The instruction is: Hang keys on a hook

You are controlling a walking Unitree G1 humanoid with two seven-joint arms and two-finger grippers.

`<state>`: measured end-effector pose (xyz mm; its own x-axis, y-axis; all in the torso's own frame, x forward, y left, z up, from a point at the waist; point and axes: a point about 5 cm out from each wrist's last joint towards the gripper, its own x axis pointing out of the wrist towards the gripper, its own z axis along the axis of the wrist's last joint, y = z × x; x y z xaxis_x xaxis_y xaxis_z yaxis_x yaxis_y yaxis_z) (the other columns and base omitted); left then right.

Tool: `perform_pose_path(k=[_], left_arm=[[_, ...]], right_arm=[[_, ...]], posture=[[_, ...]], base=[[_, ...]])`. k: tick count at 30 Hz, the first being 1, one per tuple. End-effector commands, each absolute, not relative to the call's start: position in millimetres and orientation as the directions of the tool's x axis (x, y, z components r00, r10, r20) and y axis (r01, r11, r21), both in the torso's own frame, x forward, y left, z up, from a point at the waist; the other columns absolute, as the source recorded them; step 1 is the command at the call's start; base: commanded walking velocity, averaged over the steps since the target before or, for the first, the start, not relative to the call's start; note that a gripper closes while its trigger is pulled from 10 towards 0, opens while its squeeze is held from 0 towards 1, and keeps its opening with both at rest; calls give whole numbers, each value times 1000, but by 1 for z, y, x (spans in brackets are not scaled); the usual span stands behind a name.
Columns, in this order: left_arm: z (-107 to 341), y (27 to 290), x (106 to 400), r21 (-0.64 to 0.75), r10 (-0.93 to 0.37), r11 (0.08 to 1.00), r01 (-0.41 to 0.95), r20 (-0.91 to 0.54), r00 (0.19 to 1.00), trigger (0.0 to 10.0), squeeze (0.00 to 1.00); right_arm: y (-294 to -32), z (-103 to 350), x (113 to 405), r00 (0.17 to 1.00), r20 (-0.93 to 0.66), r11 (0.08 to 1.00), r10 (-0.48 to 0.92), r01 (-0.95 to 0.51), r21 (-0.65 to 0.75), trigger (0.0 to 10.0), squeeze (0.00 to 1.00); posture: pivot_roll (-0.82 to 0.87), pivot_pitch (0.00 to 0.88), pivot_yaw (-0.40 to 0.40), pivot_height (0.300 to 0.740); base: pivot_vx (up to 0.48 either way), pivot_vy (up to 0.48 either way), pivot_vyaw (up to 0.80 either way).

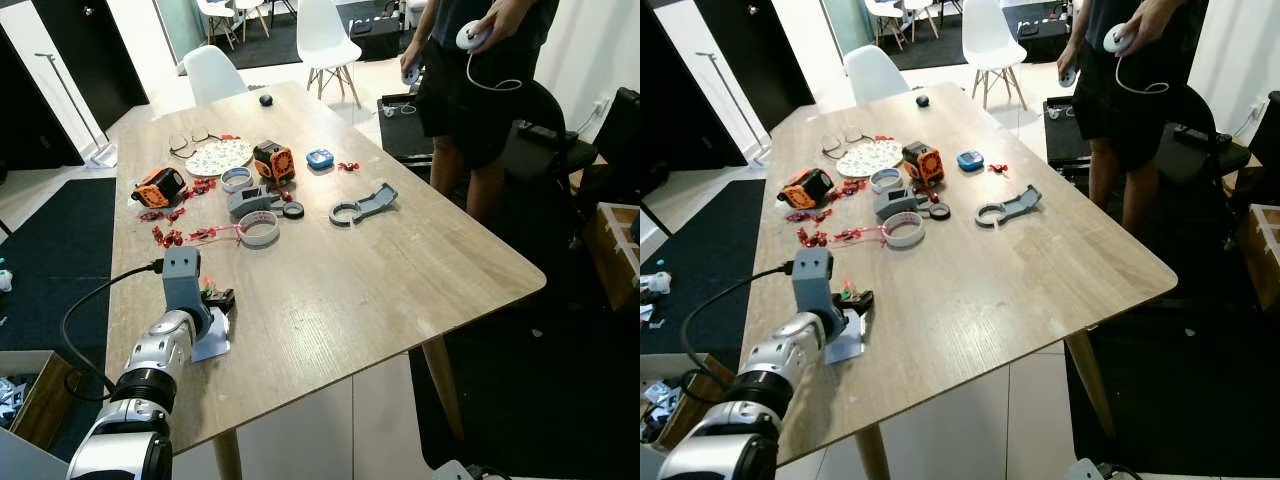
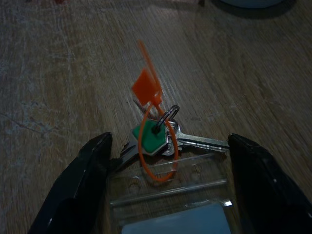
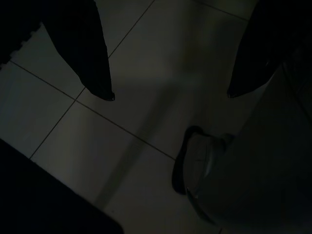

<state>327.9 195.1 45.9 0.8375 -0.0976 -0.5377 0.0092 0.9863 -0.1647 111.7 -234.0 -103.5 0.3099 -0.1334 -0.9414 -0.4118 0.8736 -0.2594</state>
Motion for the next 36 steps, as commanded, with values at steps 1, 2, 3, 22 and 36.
perform_pose_path(k=[1,2,3,22,36], left_arm=[[4,188,296,-218,-134,975,-31,-698,703,1922,0],[4,188,296,-218,-134,975,-31,-698,703,1922,0],[2,186,295,-223,-137,974,-33,-703,697,0,0],[15,172,305,-268,-224,961,71,-601,767,3843,0],[41,151,317,-421,-395,881,216,-403,825,10000,0]], right_arm=[[-228,-104,113,315,-941,875,-122,-413,-251,10000,0],[-228,-104,113,315,-941,875,-122,-413,-251,10000,0],[-229,-104,113,314,-941,876,-123,-411,-252,10000,0],[-229,-105,111,312,-942,878,-123,-408,-250,10000,0],[-230,-104,112,314,-941,877,-125,-409,-253,10000,0]], posture=[[-121,51,112,740],[-121,51,112,740],[-121,51,112,740],[-124,61,113,740],[-127,59,111,740]], base=[[0,0,0],[0,0,0],[0,0,0],[0,0,0],[0,0,0]])
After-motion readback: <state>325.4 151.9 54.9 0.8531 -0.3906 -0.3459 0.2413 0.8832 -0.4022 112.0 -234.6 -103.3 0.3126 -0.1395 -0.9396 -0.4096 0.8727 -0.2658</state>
